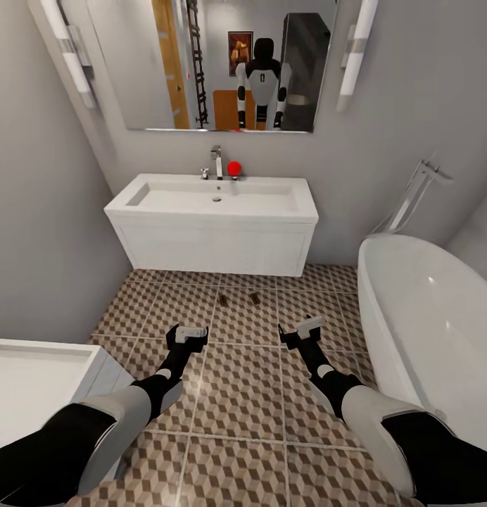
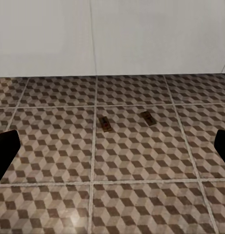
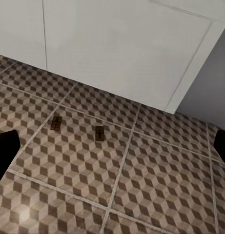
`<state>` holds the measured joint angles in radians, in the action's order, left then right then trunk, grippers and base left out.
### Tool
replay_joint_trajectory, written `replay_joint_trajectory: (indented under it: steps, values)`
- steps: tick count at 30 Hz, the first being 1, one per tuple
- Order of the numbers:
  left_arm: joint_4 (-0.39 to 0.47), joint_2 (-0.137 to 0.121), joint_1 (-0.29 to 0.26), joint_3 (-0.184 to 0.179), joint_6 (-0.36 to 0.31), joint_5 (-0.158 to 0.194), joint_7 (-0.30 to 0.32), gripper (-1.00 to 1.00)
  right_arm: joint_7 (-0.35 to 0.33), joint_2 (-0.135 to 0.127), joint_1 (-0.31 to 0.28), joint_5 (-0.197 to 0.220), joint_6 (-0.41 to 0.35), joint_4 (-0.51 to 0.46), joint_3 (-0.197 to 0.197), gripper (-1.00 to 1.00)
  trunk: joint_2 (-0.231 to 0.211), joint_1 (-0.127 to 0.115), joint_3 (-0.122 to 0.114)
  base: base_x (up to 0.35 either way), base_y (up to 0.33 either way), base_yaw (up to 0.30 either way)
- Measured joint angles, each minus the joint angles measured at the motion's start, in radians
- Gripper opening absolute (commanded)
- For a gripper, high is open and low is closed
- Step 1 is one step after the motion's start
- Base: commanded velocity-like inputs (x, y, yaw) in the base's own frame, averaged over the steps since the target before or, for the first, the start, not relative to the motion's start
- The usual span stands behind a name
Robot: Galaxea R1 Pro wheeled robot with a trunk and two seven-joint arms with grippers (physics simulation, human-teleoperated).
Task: Take the four mousetraps from the cabinet in the bathroom and place them on the bathroom floor. Make sure all four end up on the same floor surface, and ensure that at least two of them are either under or directly next to the same bathroom sink.
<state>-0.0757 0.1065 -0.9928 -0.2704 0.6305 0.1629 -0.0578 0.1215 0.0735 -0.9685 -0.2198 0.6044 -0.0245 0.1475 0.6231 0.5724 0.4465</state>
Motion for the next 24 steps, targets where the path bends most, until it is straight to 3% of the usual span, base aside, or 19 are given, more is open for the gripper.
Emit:
replay_joint_trajectory:
  steps: [24]
  values:
    - [-0.001, 0.005, 0.002, 0.0, 0.0, 0.0, 0.0, 1.0, 0.0, 0.0, 0.0, 0.0, -0.001, 0.0, 0.0, 1.0, -0.168, -0.092, -0.076, 0.0, 0.0, 0.0]
